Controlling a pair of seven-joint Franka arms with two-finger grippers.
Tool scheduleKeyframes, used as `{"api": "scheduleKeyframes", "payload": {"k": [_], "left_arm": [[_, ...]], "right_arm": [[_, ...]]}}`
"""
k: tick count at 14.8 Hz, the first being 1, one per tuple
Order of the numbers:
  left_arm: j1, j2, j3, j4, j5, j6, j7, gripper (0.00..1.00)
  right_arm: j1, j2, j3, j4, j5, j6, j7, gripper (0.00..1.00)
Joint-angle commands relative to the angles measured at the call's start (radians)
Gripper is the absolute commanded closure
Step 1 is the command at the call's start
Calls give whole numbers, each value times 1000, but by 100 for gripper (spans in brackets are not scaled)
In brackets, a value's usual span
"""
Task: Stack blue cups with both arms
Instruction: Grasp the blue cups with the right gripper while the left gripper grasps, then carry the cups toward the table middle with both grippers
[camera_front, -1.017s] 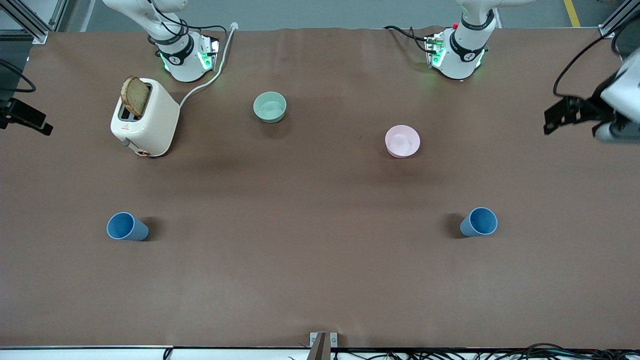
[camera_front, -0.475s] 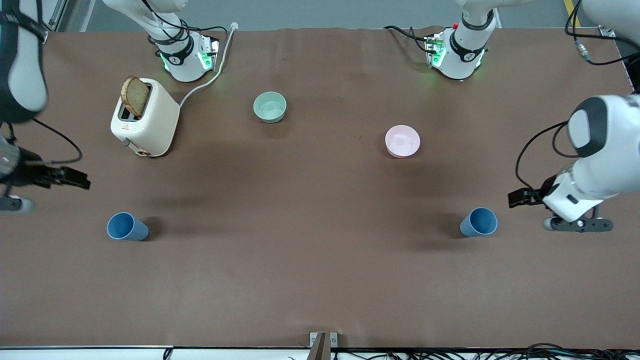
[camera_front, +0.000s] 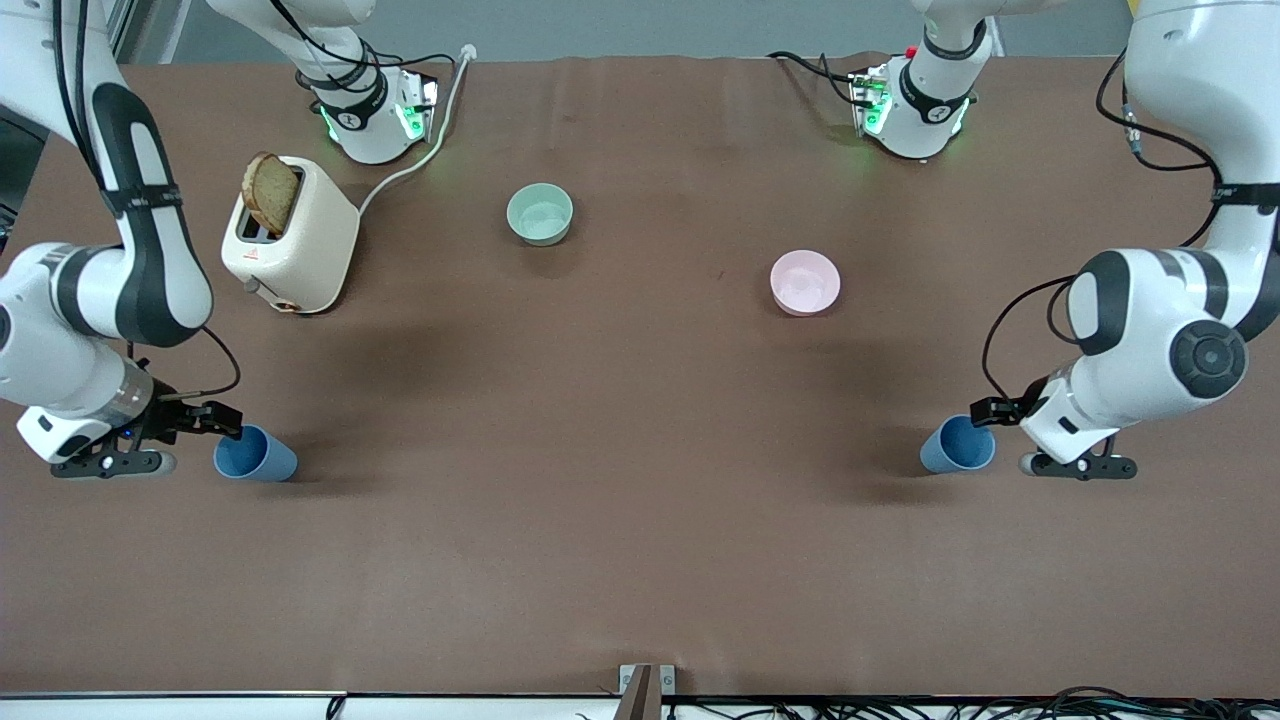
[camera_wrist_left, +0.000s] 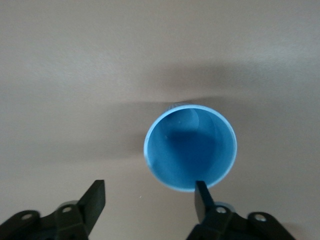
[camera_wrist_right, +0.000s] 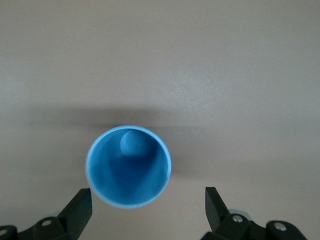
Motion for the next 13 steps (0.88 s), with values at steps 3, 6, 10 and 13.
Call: {"api": "scheduleKeyframes", "payload": {"k": [3,6,10,13], "left_arm": [[0,71,0,50,-3,15,-18,38],[-3,86,-1,55,-5,15,-19,63],[-2,114,-3,87,-7,9,-13,98],[3,108,-3,104,-22,-2,-12,100]], "right_arm": [[-20,56,12,-23,-17,104,-13,1],[-22,91,12,-20,-15,137,-13,25],[-25,125,12,-15,-12,177,-13,79],[-38,129,9,15,-4,162,-10,99]]}}
